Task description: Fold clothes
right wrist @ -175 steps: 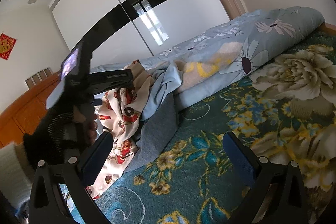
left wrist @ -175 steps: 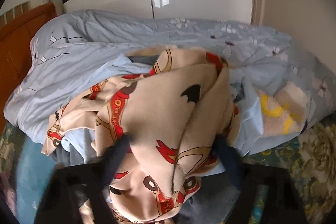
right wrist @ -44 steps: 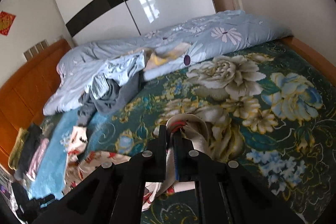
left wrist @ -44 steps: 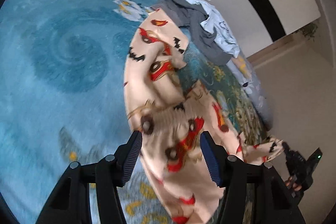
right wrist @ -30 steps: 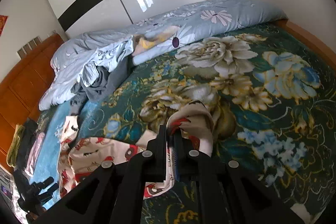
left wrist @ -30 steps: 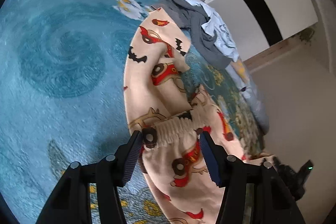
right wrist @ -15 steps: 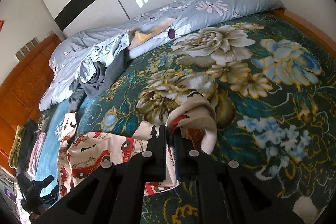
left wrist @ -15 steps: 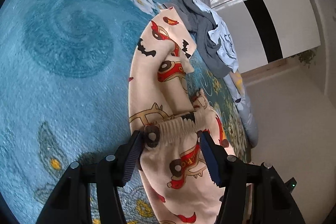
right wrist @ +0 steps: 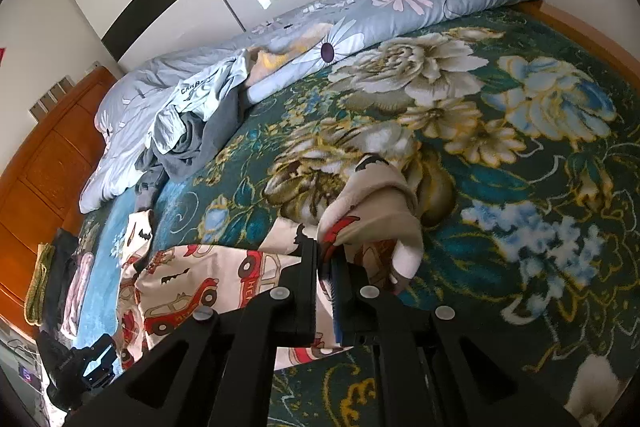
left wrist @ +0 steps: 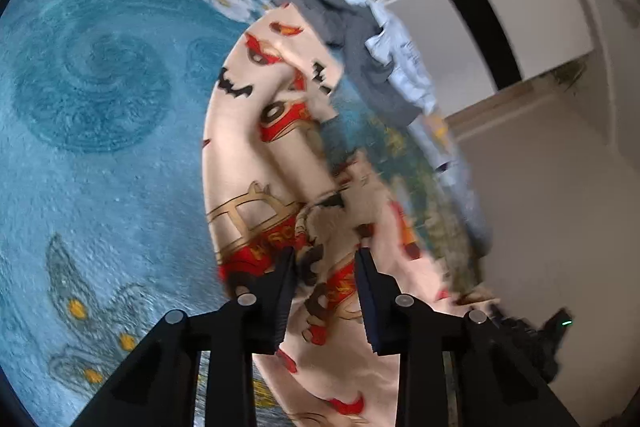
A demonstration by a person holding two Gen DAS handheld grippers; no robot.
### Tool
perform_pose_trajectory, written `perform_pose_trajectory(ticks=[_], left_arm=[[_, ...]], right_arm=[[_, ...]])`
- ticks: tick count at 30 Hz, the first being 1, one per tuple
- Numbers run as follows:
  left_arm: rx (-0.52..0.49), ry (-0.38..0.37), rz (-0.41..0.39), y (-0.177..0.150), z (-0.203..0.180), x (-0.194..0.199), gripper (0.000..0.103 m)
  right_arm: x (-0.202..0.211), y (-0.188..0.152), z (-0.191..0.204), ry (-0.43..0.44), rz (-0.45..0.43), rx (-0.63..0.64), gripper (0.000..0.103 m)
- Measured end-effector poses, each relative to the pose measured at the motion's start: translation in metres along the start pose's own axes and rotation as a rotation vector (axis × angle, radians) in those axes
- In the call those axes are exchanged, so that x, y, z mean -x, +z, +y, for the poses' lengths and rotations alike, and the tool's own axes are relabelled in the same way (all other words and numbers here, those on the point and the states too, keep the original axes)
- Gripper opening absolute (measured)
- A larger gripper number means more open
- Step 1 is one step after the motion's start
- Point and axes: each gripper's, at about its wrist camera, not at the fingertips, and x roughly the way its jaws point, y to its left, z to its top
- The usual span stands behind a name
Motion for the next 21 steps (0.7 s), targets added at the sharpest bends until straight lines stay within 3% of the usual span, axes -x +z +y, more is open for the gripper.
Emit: perform_pose_trajectory(ticks=[2, 4, 5, 11, 15, 21], left_arm=[[0.003, 0.029, 0.024, 0.0, 0.004, -0.008, 0.03], [-0.003, 0.037, 0.006, 0.0, 0.002, -0.005, 0.022], [-0.006, 0.041, -0.003, 0.001, 0.001, -0.003, 0.011], [-0.11, -0.062, -0.117, 0.029, -0.036, 0.045, 0.009], [-0.119, -0.123, -0.278, 0.064, -0.051, 0.105, 0.009], [-0.051, -0.094, -0.629, 0.089, -0.022, 0.221, 0.009]], right_arm=[[-0.001, -0.001, 0.002, 0.001, 0.005, 0.0, 0.006], [-0.001, -0.001, 0.003, 0.001, 0.007, -0.001, 0.006], [-0.001, -0.001, 0.003, 0.0, 0.009, -0.002, 0.006], [0.002, 0.005, 0.007, 0.004, 0.007, -0.016, 0.008], [0.005, 0.018, 0.031, 0.04, -0.018, 0.019, 0.009], [0.013, 0.046, 0.097, 0.208, -0.091, 0.121, 0.008]])
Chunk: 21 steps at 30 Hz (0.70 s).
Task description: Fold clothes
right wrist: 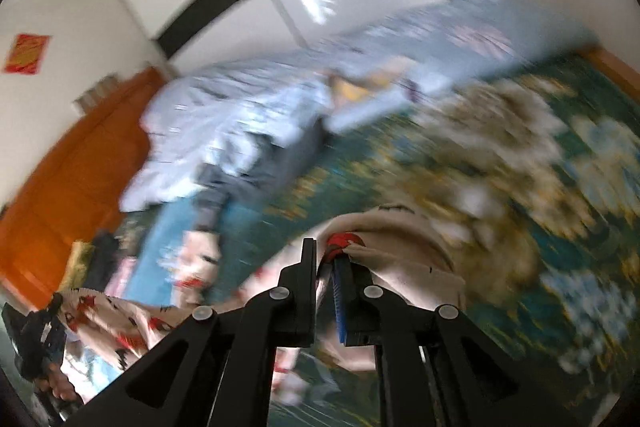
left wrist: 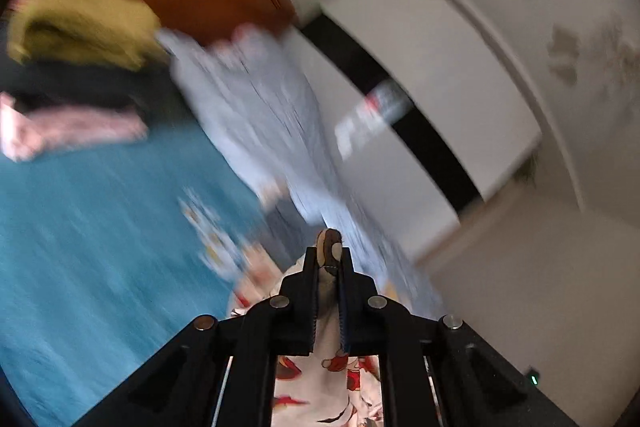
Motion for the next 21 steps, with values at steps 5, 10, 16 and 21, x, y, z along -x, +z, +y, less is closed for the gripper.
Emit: perform_pose_trajectory(ticks=[5, 10, 16, 21], left_arm=[[0.124, 0.194, -0.024, 0.002, 0.075, 0.031, 0.009], [0.309, 0.291, 0.058, -0.043, 0.14, 0.035, 0.009], [0.389, 0.28, 0.055, -0.066, 0.153, 0.043, 0.009], [0.364, 0.265, 0.056, -0.069, 0.142, 0.044, 0.009]], right_arm=[[-0.027, 0.012, 0.049, 0.101, -0.03, 0.087, 0.008], [-0.094, -0.006, 0.057, 0.057, 0.119, 0.098, 0.008], [-0.115, -0.04, 0.039, 0.02, 0.233, 0.089, 0.008], [-0.085, -0.072, 0.045, 0.099, 0.294, 0.129, 0.019]])
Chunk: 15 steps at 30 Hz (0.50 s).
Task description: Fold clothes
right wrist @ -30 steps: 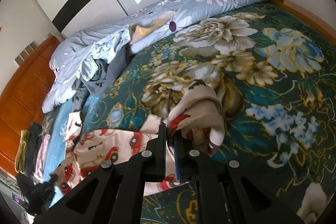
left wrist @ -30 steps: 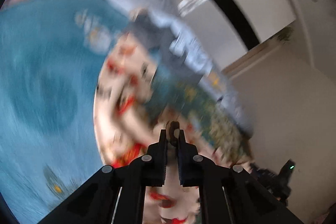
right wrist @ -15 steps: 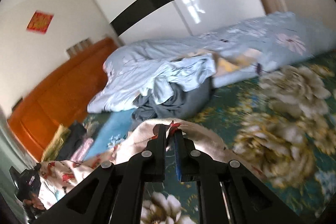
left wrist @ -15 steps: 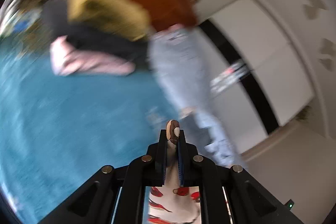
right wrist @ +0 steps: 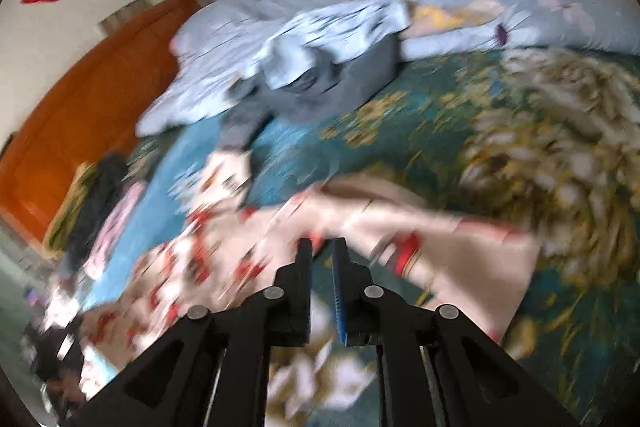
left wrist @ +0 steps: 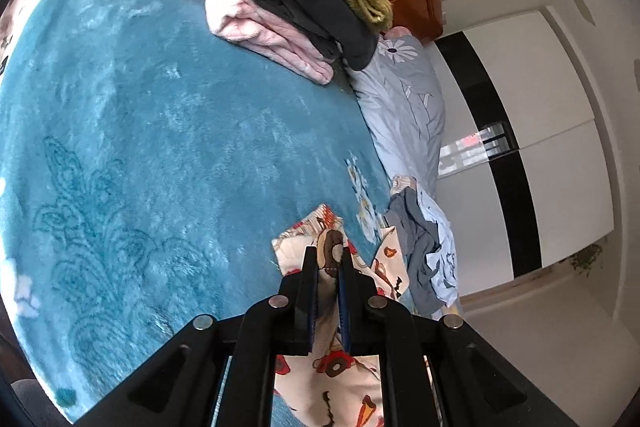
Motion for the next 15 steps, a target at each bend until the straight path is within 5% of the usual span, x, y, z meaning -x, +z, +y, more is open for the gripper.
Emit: perform_pose_trajectory(ticks=[3, 11, 15], left_arm=[[-0.03, 0.001, 0.016, -0.003, -0.006, 0.001, 0.009], [-0.038, -0.002, 0.011, -0.004, -0.005, 0.016, 0.009], [-0.014, -0.016, 0.015, -0.002, 0.0, 0.017, 0.01]], right_arm=[[-0.017, -0.027, 0.02, 0.102, 0.106, 0.023, 0.037], [-0.069, -0.065, 0.066, 0.288, 0.274, 0.026, 0.037], [-0.073, -0.077, 0.085, 0.289, 0.3, 0.134, 0.037]])
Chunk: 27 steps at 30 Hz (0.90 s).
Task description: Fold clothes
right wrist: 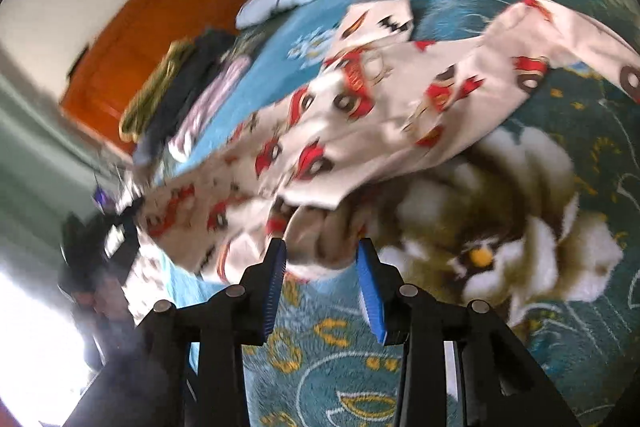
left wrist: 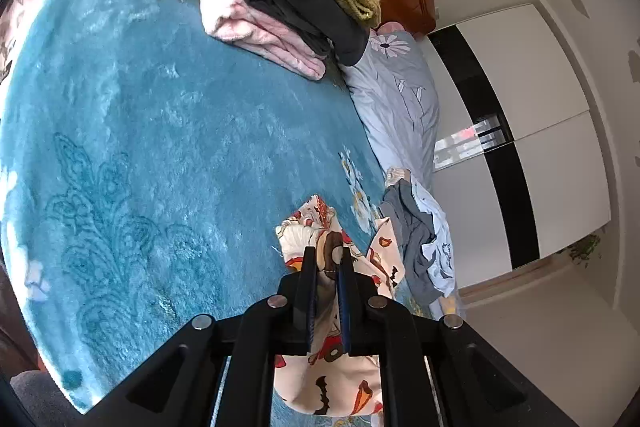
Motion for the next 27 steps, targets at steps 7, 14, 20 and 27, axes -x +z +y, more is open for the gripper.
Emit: perform_pose_trajectory(ticks=[7, 14, 20, 27], left_arm=[[-0.008, -0.016, 0.014, 0.001, -0.004, -0.002, 0.01], [0.026, -0.019, 0.006, 0.004, 0.005, 0.003, 0.011], [0.025, -0.02, 0.018, 0.003, 0.004, 0.0, 0.011], [0.033, -0.025, 0.012, 0.005, 0.007, 0.004, 0.011]], right_arm=[[-0.007, -0.01, 0.012, 0.005, 0.039, 0.072, 0.039], [-0.021, -0.016, 0.017, -0.053, 0.094, 0.076, 0.039], [-0.034, -0.021, 0.018, 0.066, 0.1, -0.026, 0.052], [-0.047, -0.011, 0.02, 0.06, 0.01, -0.125, 0.051]])
